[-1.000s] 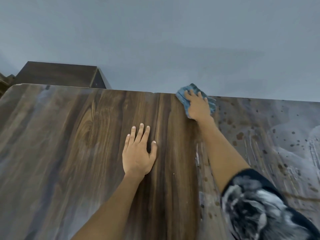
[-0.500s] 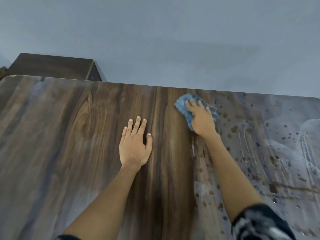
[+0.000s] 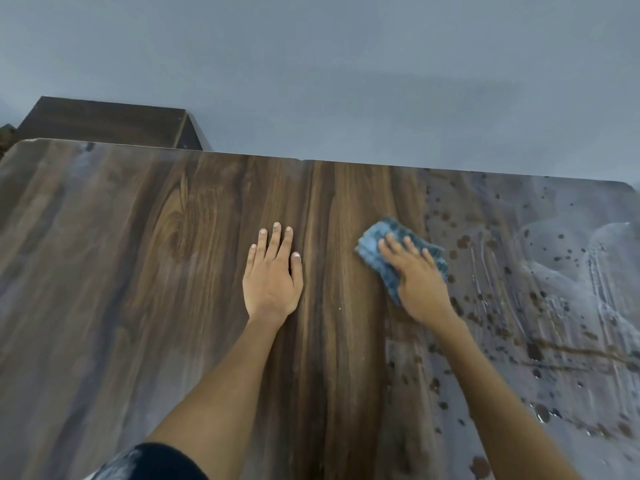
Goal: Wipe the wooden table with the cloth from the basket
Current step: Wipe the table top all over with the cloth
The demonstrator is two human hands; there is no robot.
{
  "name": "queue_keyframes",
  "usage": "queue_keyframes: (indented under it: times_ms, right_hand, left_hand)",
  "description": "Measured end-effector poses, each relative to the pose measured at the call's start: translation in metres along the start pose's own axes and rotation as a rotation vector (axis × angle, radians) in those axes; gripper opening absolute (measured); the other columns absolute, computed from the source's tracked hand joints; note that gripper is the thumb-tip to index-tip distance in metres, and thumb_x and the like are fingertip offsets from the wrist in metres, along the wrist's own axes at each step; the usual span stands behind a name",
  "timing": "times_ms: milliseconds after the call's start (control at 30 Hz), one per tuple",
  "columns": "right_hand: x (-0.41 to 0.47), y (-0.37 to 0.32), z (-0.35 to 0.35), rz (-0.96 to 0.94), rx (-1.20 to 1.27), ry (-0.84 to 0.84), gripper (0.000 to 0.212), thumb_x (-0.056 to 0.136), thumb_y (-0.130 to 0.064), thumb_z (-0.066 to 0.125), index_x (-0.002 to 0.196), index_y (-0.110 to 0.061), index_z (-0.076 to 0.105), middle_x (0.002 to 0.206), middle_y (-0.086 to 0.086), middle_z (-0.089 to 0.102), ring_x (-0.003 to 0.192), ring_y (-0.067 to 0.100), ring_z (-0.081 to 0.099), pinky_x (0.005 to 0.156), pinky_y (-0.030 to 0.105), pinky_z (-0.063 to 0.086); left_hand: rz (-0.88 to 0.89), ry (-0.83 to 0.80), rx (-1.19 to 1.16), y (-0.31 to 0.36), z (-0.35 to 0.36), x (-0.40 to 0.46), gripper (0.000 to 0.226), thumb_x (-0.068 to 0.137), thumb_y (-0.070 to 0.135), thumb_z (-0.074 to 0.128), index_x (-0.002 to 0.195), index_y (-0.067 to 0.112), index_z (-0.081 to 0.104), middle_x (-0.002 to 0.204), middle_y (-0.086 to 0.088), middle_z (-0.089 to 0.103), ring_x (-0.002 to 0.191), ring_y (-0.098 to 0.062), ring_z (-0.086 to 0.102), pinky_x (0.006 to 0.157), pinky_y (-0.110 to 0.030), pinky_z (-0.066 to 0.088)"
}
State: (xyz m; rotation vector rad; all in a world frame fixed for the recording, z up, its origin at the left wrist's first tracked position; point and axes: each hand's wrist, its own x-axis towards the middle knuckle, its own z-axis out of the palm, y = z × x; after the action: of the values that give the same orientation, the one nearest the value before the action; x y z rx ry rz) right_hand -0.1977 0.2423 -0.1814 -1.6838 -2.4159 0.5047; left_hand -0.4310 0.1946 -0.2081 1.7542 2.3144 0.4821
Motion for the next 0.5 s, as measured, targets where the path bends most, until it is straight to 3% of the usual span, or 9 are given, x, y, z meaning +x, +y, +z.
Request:
queue_keyframes:
  times_ms: [100,167,367,433,500]
  right_hand:
    - [0.046,0.001,-0.005,0.123,-0.107,0.016,0.051,0.096,-0.009,0.040,0.144,-0.019,0.029,0.155,0.000,0.021,0.144,0.029,0.012,0.115,0.046,0.009]
    - [0.061,-0.018,-0.002,0.135,-0.139,-0.006,0.055,0.095,-0.011,0.042,0.146,-0.020,0.024,0.157,0.001,0.017,0.144,0.030,0.011,0.115,0.047,0.008]
    - [-0.023,-0.076,0.023,-0.173,-0.083,-0.113,0.068,0.091,-0.006,0.047,0.148,-0.025,0.017,0.157,-0.008,0.007,0.145,0.019,0.001,0.114,0.035,-0.006]
    - [-0.064,-0.071,0.024,-0.206,-0.065,-0.156,0.068,0.092,-0.010,0.046,0.148,-0.029,0.012,0.154,-0.015,-0.002,0.143,0.012,-0.008,0.108,0.028,-0.015]
    - [-0.082,-0.049,0.018,-0.169,-0.053,-0.147,0.070,0.092,-0.007,0.044,0.148,-0.031,0.009,0.148,-0.019,-0.008,0.135,0.005,-0.014,0.107,0.026,-0.015]
  left_hand:
    - [-0.013,-0.006,0.014,0.002,0.001,-0.011,0.049,0.099,0.033,0.022,0.146,0.021,0.016,0.155,0.002,0.012,0.143,-0.016,0.003,0.117,-0.033,0.004]
    - [-0.011,-0.016,0.024,0.002,0.000,-0.017,0.050,0.099,0.035,0.023,0.147,0.021,0.015,0.155,0.001,0.011,0.143,-0.016,0.002,0.117,-0.033,0.003]
    - [0.007,-0.021,0.045,0.000,0.001,-0.031,0.055,0.095,0.038,0.017,0.146,0.018,0.018,0.155,-0.001,0.014,0.143,-0.017,0.006,0.116,-0.033,0.005]
    - [0.018,-0.020,0.054,-0.003,0.001,-0.036,0.058,0.094,0.041,0.014,0.146,0.018,0.019,0.155,-0.001,0.015,0.143,-0.017,0.007,0.115,-0.033,0.005]
    - [0.021,-0.020,0.053,-0.004,0.001,-0.042,0.060,0.092,0.043,0.010,0.146,0.018,0.019,0.155,0.000,0.015,0.143,-0.016,0.007,0.115,-0.032,0.005]
